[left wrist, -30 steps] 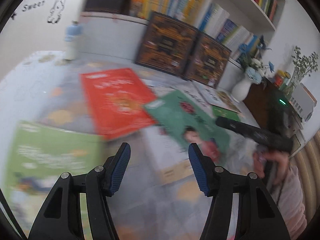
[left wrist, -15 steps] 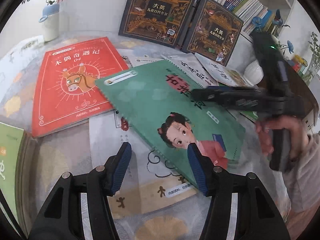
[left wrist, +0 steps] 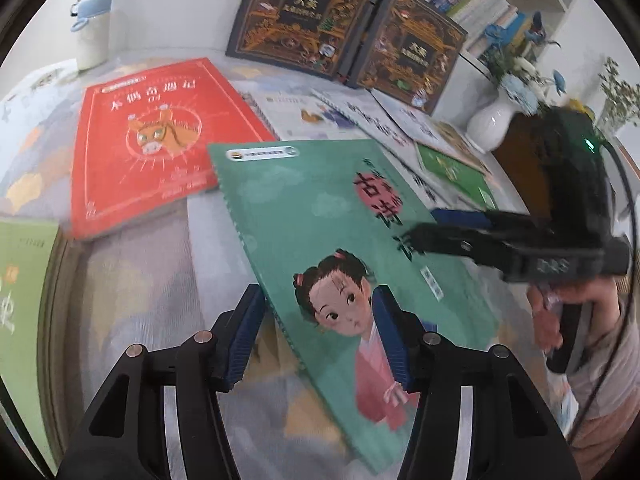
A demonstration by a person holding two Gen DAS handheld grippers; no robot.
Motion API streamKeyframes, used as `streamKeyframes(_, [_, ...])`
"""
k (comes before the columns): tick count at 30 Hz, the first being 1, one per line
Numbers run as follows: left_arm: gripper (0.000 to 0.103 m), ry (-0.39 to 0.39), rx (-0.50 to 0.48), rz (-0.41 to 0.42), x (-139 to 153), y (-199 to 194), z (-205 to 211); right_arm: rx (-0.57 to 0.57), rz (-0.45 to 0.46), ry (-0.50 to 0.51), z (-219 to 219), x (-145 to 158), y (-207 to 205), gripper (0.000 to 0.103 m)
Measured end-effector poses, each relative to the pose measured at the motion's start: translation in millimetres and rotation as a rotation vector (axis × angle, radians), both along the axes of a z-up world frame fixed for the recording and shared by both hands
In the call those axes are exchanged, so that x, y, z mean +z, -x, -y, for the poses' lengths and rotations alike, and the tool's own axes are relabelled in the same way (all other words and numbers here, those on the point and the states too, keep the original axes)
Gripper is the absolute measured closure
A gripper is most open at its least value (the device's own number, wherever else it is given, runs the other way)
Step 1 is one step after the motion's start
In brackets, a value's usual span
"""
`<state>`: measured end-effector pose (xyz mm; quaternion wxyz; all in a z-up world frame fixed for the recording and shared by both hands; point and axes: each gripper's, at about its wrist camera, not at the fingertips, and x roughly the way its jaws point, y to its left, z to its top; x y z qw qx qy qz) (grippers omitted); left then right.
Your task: Organize books
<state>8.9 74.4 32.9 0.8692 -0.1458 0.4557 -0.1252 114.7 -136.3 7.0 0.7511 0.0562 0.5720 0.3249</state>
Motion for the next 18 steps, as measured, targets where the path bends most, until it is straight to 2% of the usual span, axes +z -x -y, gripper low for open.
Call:
streamKeyframes(4, [0.051, -0.009, -0.022, -0.004, -0.5, 22.7, -1.3, -0.072, -0.056, -0.066, 10.3, -0.7, 47.6, 0.032])
streamKeyframes(6, [0.051, -0.012, -0.049, -0.014, -1.7, 35.0, -2.1, -0.095, -0.05, -0.088, 12.4, 1.0, 70.7, 0.032])
streamKeyframes(9, [0.051, 0.03, -0.077, -0.055, -8.2, 50.4, -8.8, -0.12, -0.042, -0.116, 14.1, 6.8, 95.4, 0.033])
streamKeyframes(12, [0.051, 0.042, -0.101, -0.042, -9.1, 73.9, -12.8, -0.146, -0.046, -0.176, 17.2, 4.5, 123.9, 0.032])
streamKeyframes(14, [0.051, 0.082, -0.109, -0.041, -10.6, 88.3, -15.7, -0.165, -0.028, -0.213, 19.1, 3.2, 141.8, 0.032])
streamKeyframes(16, [0.051, 0.084, -0.12, -0.048, -9.6, 96.1, -15.7, -0.15, -0.032, -0.219, 17.9, 5.4, 155.5, 0.032])
streamKeyframes(18, [0.051, 0.061, -0.138, -0.058, -7.4, 102.9, -15.3, -0.053, -0.054, -0.191, 10.4, 10.4, 163.2, 0.032])
